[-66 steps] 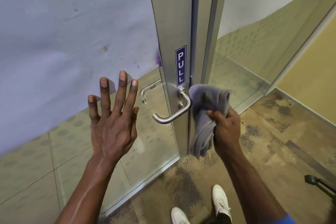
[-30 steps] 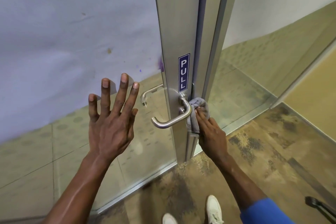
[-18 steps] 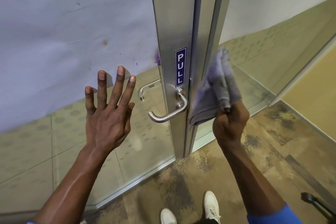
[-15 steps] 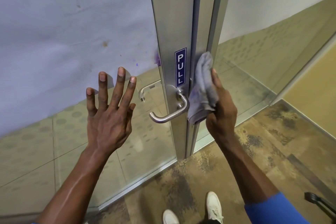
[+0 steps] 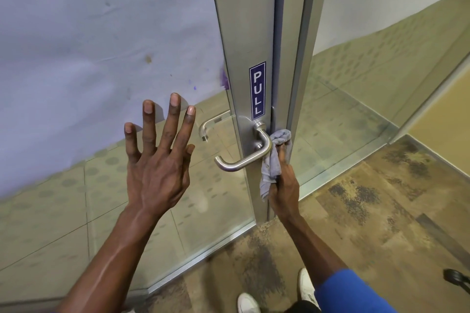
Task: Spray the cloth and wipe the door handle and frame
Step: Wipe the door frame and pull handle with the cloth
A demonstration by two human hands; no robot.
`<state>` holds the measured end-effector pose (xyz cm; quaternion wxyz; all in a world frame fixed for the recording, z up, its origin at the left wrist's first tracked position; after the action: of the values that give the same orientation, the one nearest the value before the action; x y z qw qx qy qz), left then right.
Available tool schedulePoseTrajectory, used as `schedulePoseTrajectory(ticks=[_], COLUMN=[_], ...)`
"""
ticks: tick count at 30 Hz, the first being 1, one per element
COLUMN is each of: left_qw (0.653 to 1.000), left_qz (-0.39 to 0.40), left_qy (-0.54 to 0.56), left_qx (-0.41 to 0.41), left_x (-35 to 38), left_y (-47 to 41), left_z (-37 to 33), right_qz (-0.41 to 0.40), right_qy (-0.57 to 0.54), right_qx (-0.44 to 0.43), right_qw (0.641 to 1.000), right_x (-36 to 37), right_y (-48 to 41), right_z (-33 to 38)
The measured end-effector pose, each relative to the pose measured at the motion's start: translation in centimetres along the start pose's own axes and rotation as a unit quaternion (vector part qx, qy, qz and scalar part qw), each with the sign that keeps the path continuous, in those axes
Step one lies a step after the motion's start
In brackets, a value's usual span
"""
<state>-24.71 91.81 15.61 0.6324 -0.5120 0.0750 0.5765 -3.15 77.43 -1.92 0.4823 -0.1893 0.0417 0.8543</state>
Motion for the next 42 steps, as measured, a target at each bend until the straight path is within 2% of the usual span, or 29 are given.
schedulePoseTrajectory(ticks=[2,4,7,9,13,16,18,20,24,27,30,33,40,42], left_qw=[1.000,1.000,1.000,1.000,1.000,1.000,1.000,1.000,1.000,1.000,1.000,1.000,1.000,1.000], left_qz=[-0.003,-0.001,0.001,0.004,0.008,0.007,0.005,0.004,0.003,0.006,0.007,0.005,0.005,0.005], left_qy=[-0.003,-0.003,-0.001,-0.001,0.003,0.003,0.002,0.003,0.002,0.005,0.003,0.003,-0.014,-0.016], left_qx=[-0.001,-0.002,-0.002,0.001,0.000,-0.004,-0.008,-0.011,-0.013,-0.016,-0.014,-0.015,-0.012,-0.011], left_x=[0.0,0.0,-0.2,-0.3,-0.4,-0.4,-0.4,-0.4,-0.5,-0.5,-0.3,-0.3,-0.6,-0.5], left_y=[0.0,0.0,-0.1,-0.1,-0.2,-0.2,-0.2,-0.2,-0.3,-0.3,-0.2,-0.1,-0.2,-0.2], left_z=[0.0,-0.1,0.0,-0.1,-0.2,-0.3,-0.4,-0.4,-0.6,-0.7,-0.7,-0.6,-0.6,-0.7], right_qz=[0.007,-0.001,-0.015,-0.019,0.001,0.048,0.078,0.086,0.065,0.068,0.085,0.101,0.040,0.064], right_qy=[-0.036,-0.091,-0.311,-0.394,-0.476,-0.497,-0.467,-0.419,-0.327,-0.288,-0.132,-0.007,0.068,0.109], right_qx=[0.091,0.206,0.334,0.370,0.406,0.421,0.439,0.435,0.284,0.183,0.107,0.028,-0.112,-0.153], right_qw=[0.995,0.974,0.890,0.841,0.780,0.757,0.764,0.792,0.899,0.938,0.982,0.994,0.991,0.980], right_x=[0.8,2.1,4.0,4.5,3.3,0.8,-1.7,-4.3,-7.9,-8.3,-7.6,-6.1,-4.4,-3.5], right_y=[1.0,1.8,2.8,2.7,1.8,1.0,0.6,0.3,-0.2,-0.8,-1.4,-0.8,2.7,3.7], right_z=[0.3,0.5,2.0,3.1,4.2,3.9,3.6,3.1,4.6,6.2,7.1,7.5,8.2,8.1])
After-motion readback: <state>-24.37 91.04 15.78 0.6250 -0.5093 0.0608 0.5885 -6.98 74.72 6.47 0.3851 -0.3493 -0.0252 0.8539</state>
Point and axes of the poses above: each hand's wrist, its own y-axis away from the middle knuckle, its own x-axis out of the palm, z = x × y, the point moved 3 cm from there along -y, towards the middle knuckle, and after that the axes turned 13 degrees about x, right-handed, at the moved point
